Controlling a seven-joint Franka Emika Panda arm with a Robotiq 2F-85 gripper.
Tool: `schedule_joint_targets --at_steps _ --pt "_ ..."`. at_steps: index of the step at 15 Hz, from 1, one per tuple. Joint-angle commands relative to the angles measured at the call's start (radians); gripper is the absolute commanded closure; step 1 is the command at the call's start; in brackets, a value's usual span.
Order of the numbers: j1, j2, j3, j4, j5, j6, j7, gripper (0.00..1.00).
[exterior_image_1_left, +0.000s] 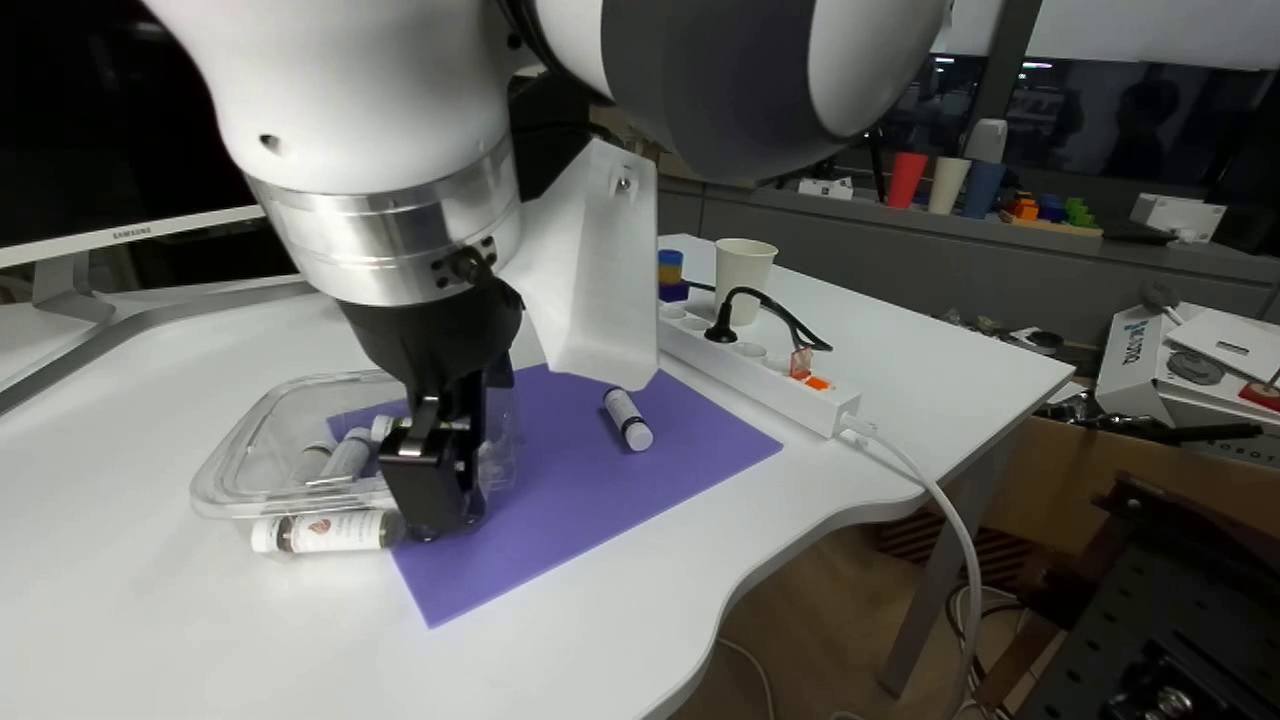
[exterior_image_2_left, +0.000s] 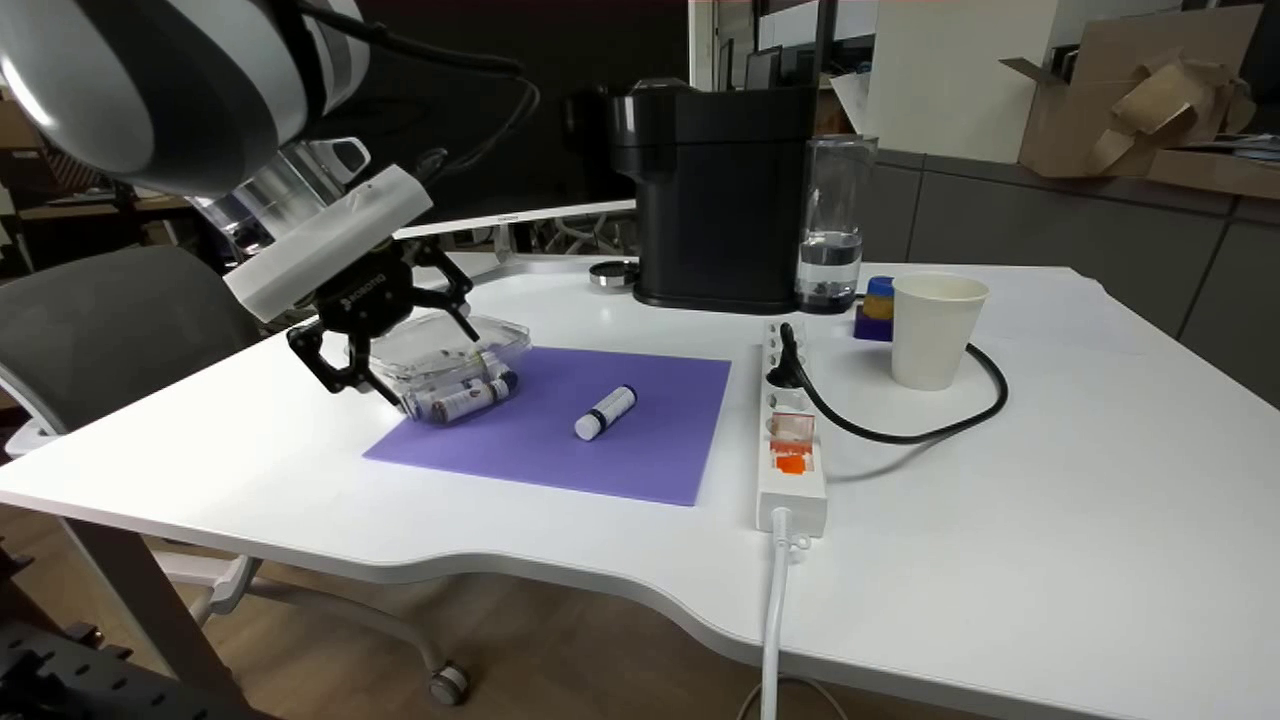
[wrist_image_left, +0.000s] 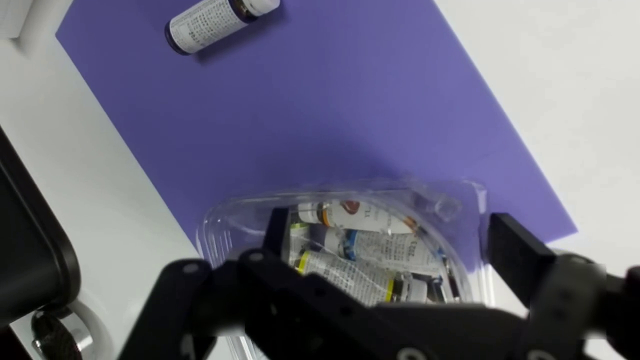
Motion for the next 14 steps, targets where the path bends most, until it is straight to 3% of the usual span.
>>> schedule_joint_targets --at_steps 1,6,12,14 --pt "-0.006 -0.051 0.008 -0.032 0.064 0.006 -0.05 0.0" --pt "-0.016 -0.069 0.027 -0.067 0.262 0.014 -0.221 0.0" --pt "-0.018 -0.092 0.028 -0.066 0.351 0.001 -0.329 0.0" --pt "-0.03 -0.083 0.034 -0.068 0.42 -0.01 -0.425 0.0"
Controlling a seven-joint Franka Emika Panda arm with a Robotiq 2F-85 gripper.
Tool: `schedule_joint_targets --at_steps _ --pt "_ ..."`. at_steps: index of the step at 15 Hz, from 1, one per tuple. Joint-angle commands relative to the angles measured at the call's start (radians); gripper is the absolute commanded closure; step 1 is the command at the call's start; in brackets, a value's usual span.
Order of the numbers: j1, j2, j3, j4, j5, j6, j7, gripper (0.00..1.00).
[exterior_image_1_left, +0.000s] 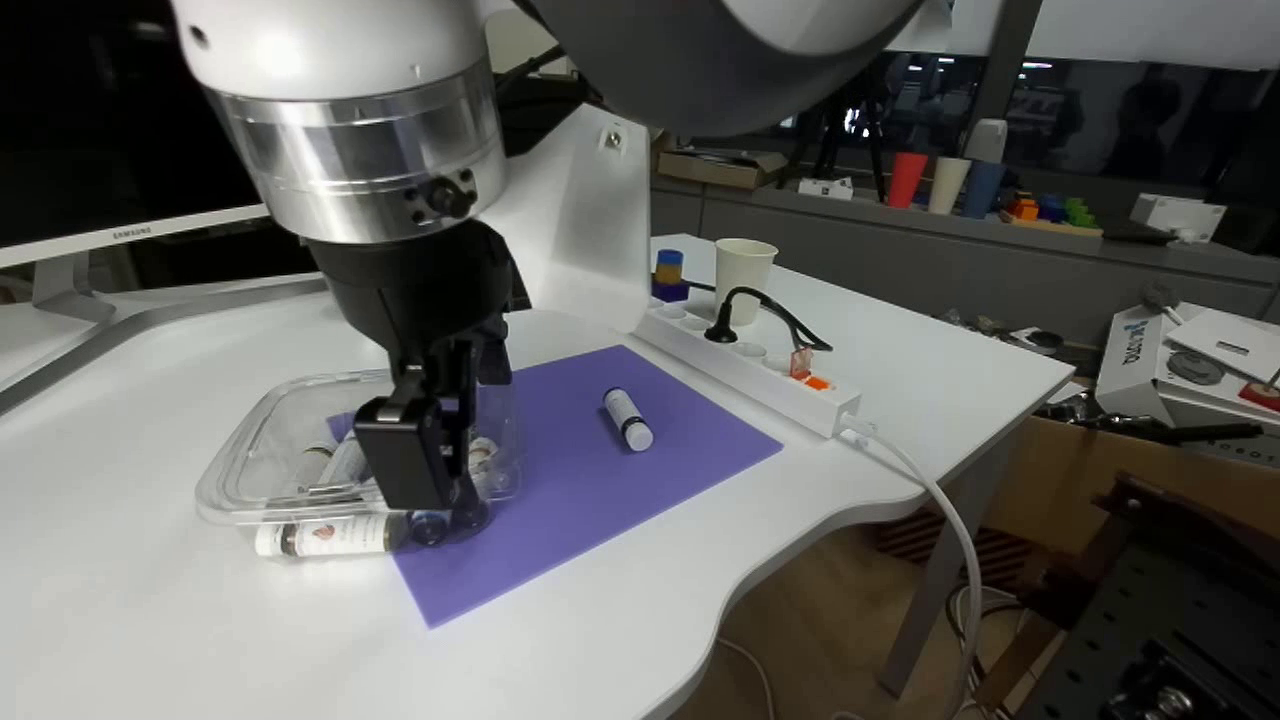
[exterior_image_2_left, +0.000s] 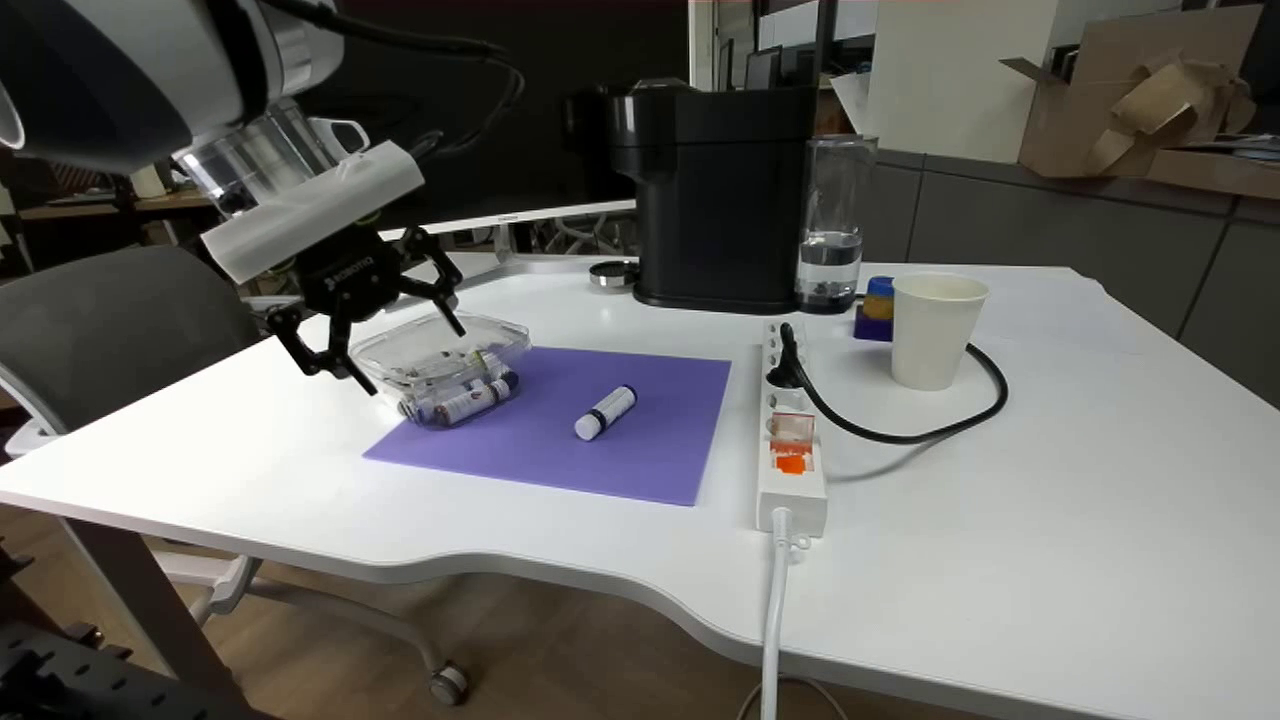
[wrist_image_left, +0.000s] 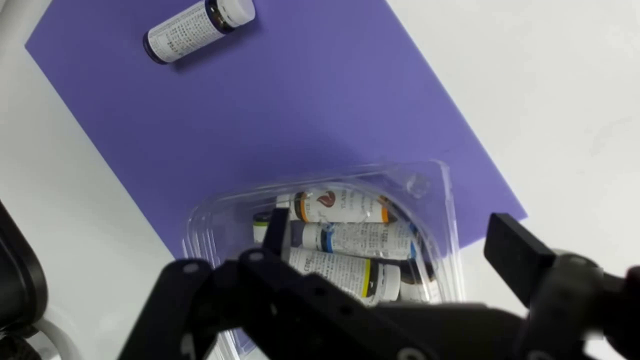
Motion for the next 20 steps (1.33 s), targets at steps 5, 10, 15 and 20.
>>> schedule_joint_targets --at_steps 5,10,15,20 --pt "-0.051 -0.027 0.014 -0.033 0.228 -0.039 -0.312 0.0" --pt "-0.062 -0.032 0.004 -0.017 0.226 -0.045 -0.367 0.0" --pt "-0.058 -0.029 -0.004 -0.002 0.198 -0.062 -0.379 0.0" --pt "-0.057 -0.023 -0.002 0.006 0.2 -0.073 -0.393 0.0"
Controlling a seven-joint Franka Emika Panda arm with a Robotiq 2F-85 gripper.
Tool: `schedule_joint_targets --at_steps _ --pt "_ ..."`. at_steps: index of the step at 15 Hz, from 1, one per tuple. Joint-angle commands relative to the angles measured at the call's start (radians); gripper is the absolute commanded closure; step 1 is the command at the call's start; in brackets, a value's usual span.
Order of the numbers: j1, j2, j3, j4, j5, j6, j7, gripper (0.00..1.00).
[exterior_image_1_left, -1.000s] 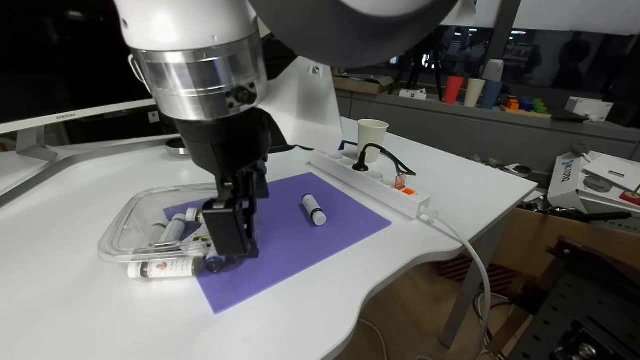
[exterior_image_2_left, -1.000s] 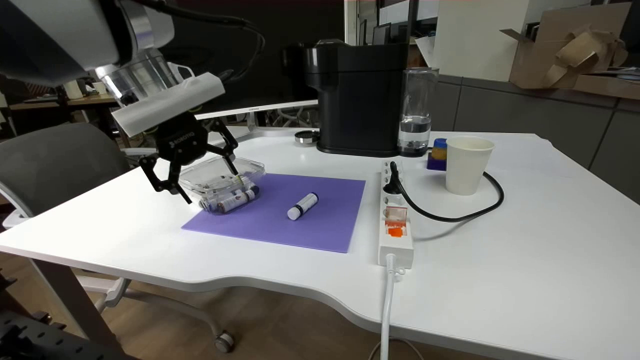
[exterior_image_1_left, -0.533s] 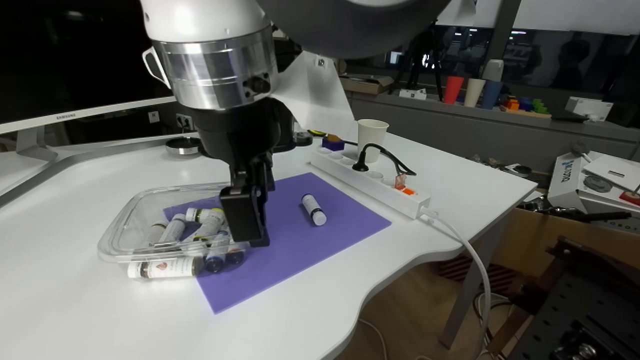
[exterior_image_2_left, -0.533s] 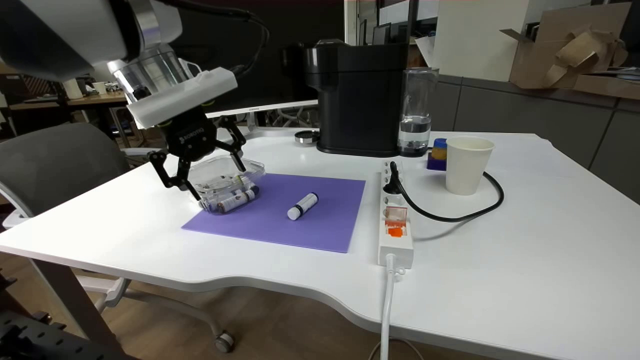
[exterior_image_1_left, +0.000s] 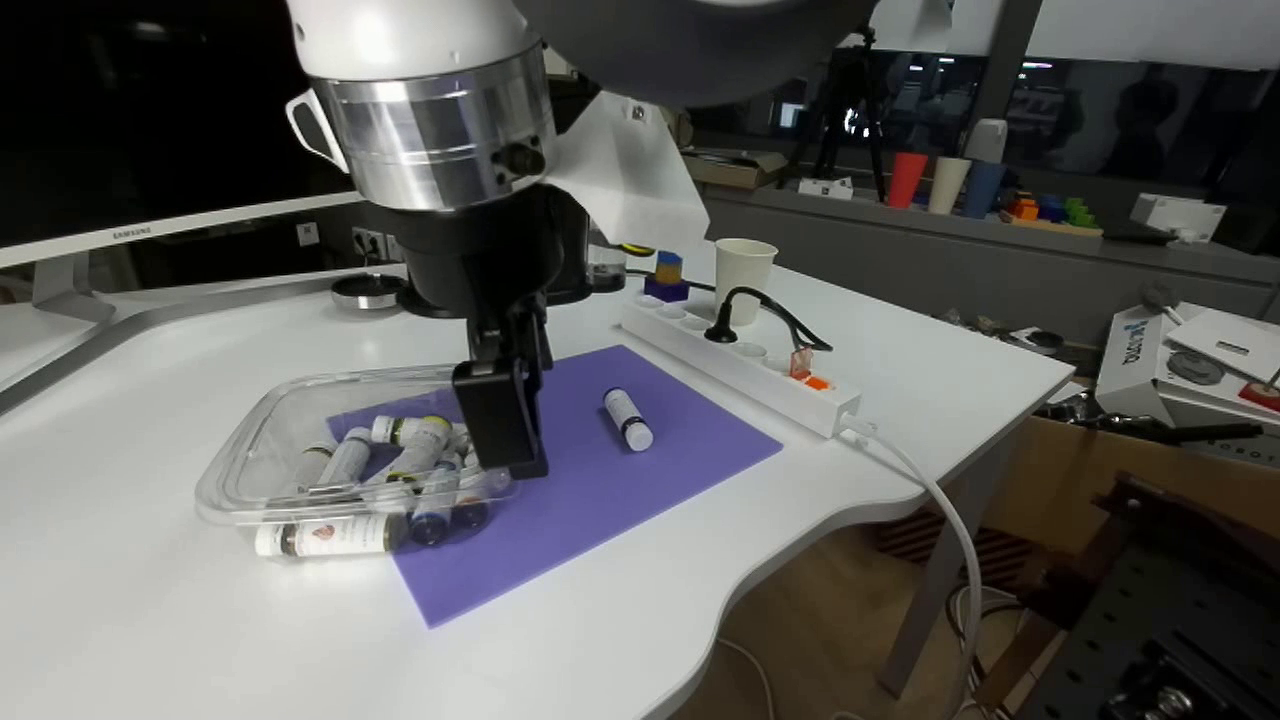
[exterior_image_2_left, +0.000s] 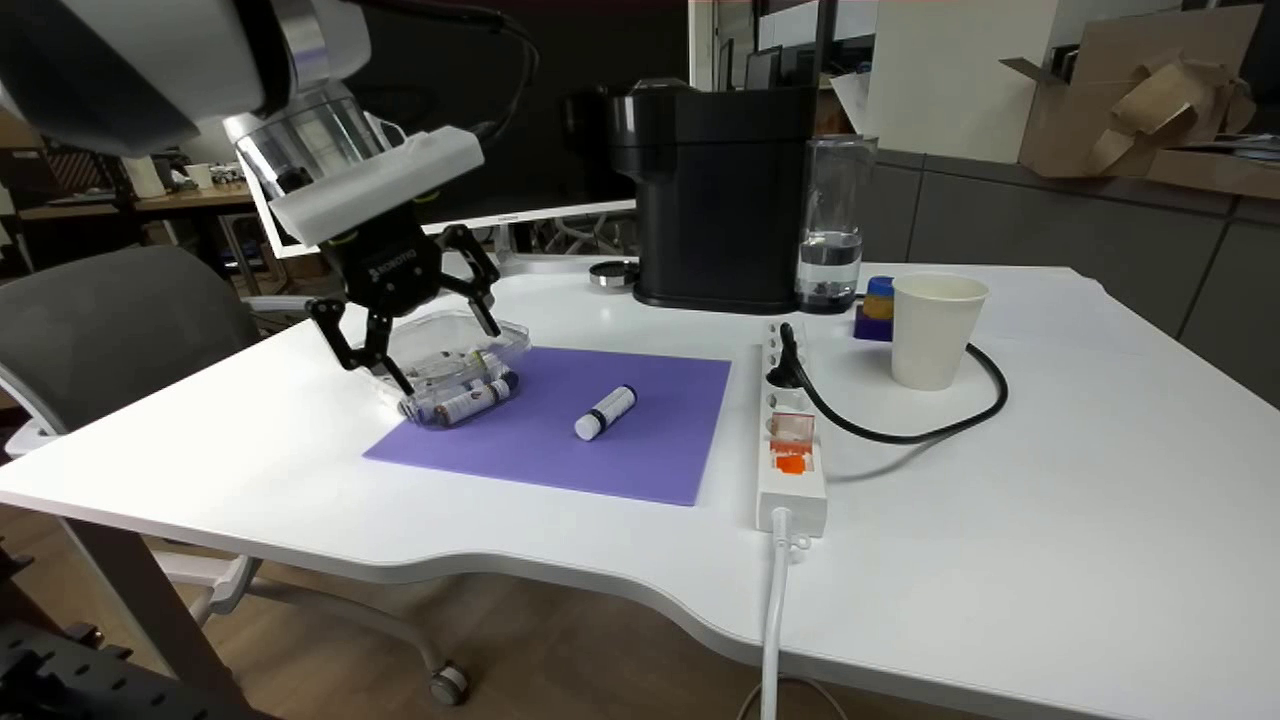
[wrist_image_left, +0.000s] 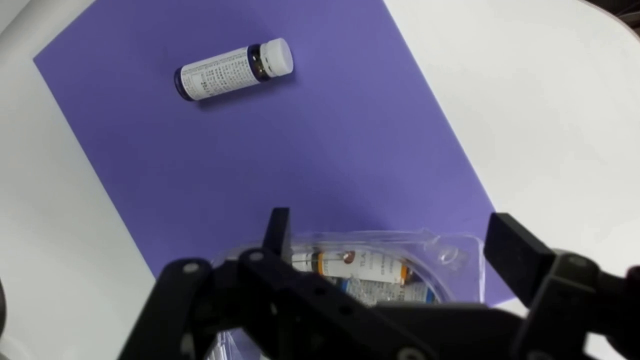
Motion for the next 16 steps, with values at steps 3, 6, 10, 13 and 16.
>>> schedule_joint_targets --at_steps 3,6,10,13,16 --pt "0.002 -0.012 0.002 0.003 0.0 -0.021 -0.022 0.0" --pt "0.002 -0.006 0.003 0.006 0.005 -0.02 -0.029 0.0" --pt "0.003 -0.001 0.013 0.003 0.03 -0.022 -0.047 0.0" --pt "0.006 0.007 0.01 0.009 0.018 -0.018 -0.035 0.0" --pt "0.011 0.013 0.004 0.017 -0.005 -0.008 -0.018 0.0"
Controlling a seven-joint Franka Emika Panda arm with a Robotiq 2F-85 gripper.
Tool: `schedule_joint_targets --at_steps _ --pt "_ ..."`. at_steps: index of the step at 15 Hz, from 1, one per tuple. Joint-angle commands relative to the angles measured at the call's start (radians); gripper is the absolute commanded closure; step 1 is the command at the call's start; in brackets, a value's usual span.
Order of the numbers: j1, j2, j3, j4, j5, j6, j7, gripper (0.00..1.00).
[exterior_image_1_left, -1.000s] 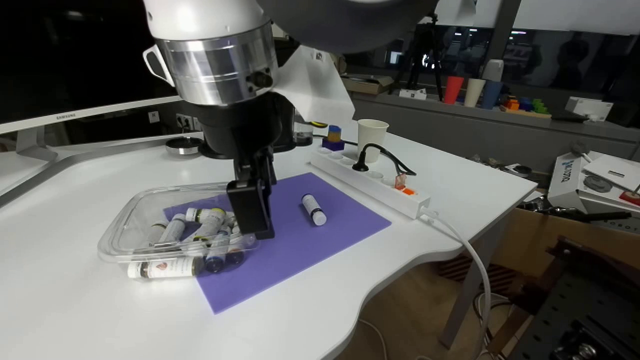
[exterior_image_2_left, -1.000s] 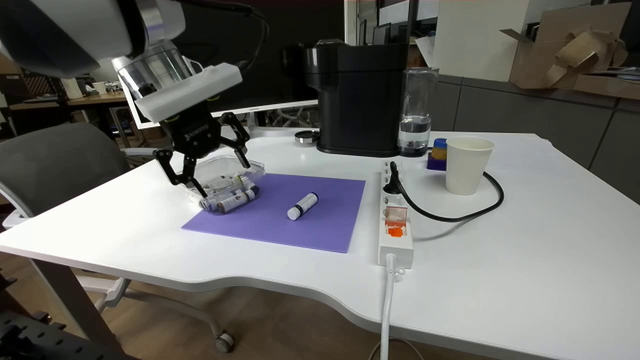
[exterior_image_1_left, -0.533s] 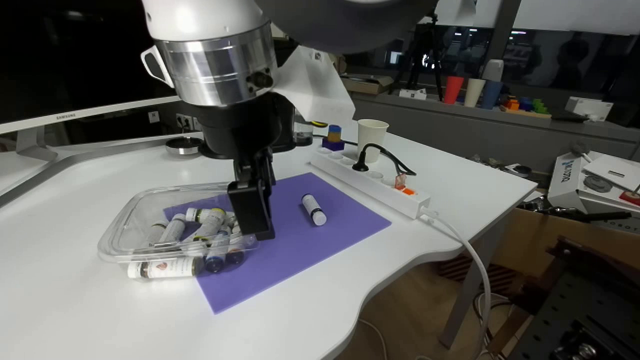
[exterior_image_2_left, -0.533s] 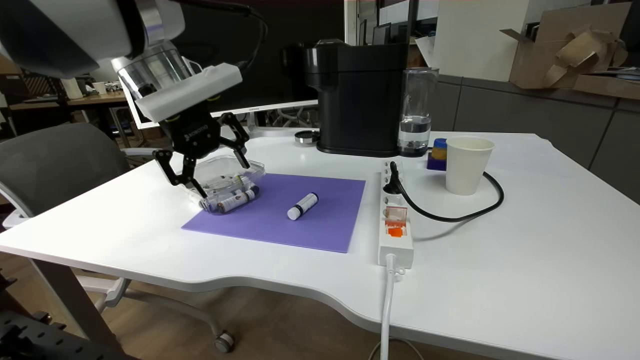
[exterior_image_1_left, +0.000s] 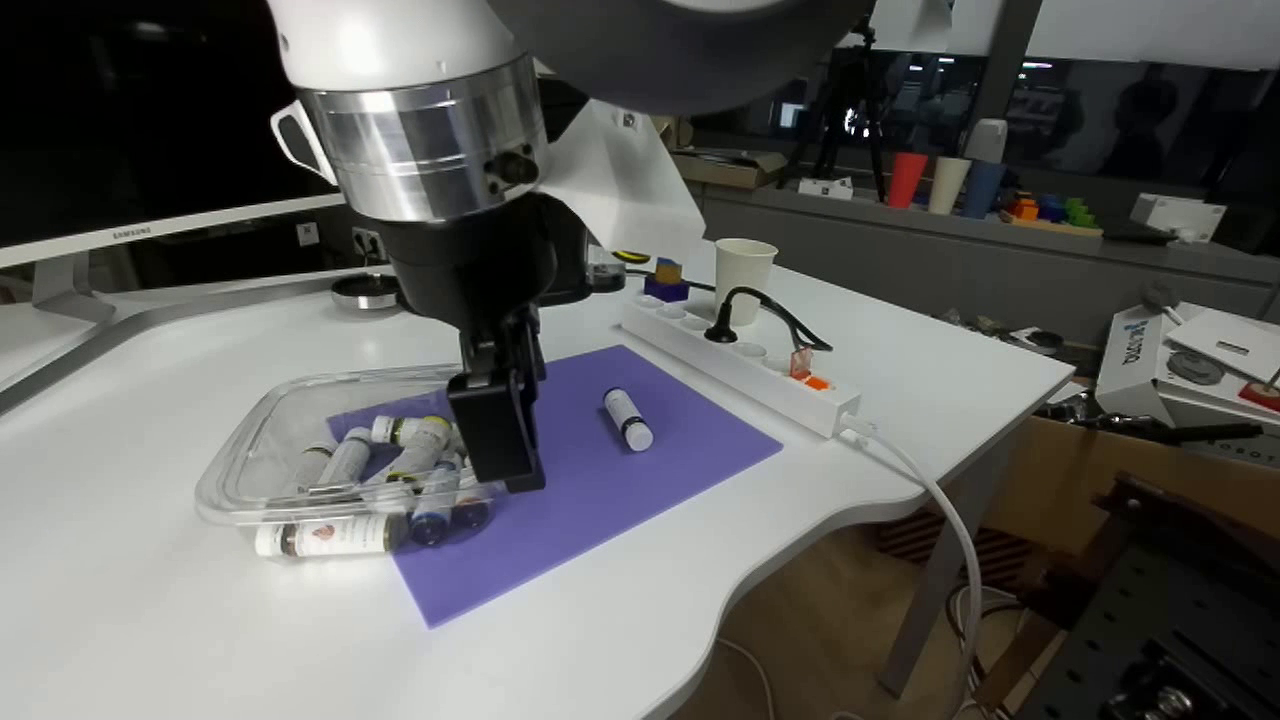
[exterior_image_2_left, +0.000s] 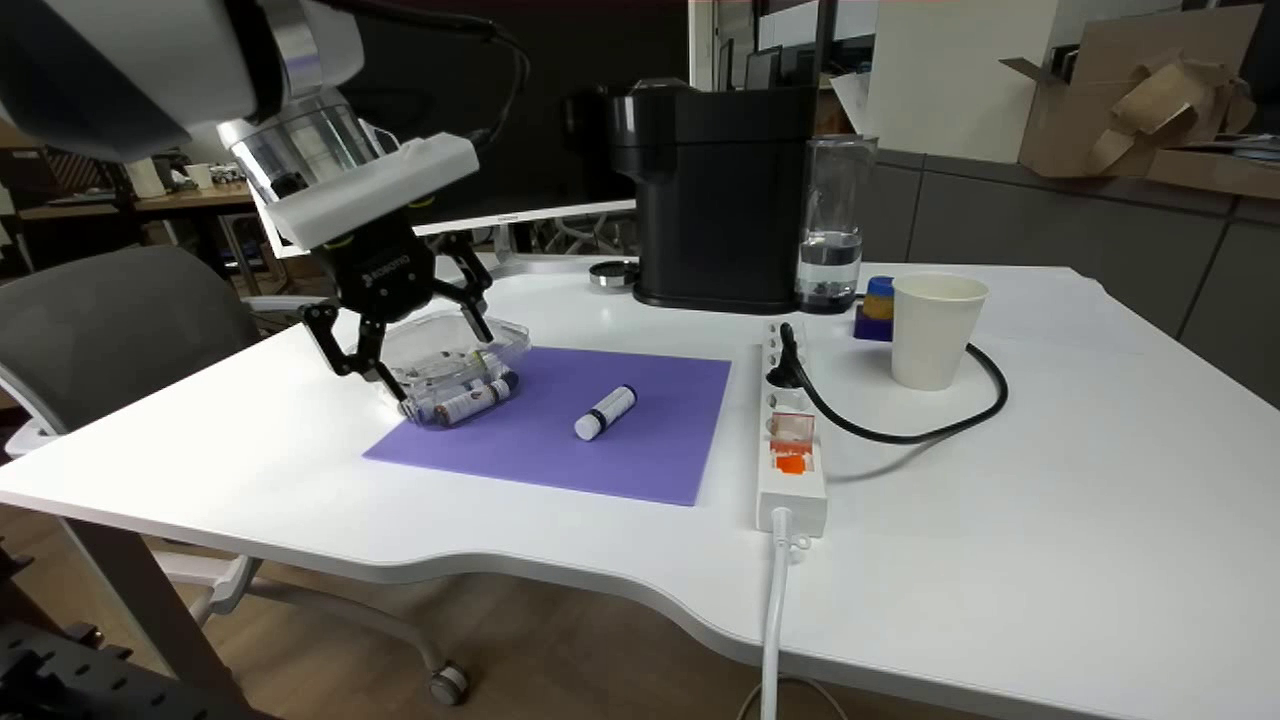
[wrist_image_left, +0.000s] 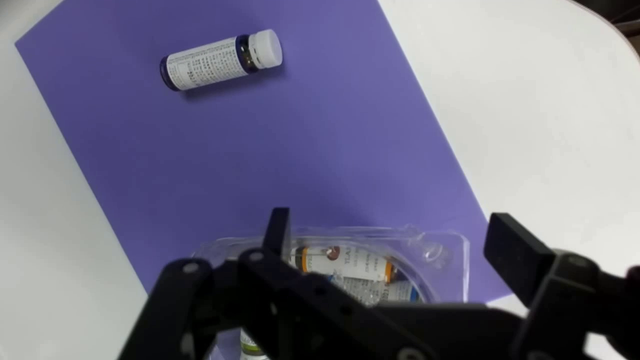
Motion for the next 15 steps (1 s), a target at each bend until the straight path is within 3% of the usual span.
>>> schedule_joint_targets --at_steps 1,15 --pt "0.007 0.006 -0.007 0.019 -0.025 -0.001 0.018 0.0" --pt "0.011 0.072 -0.009 0.067 -0.034 0.011 0.034 0.0"
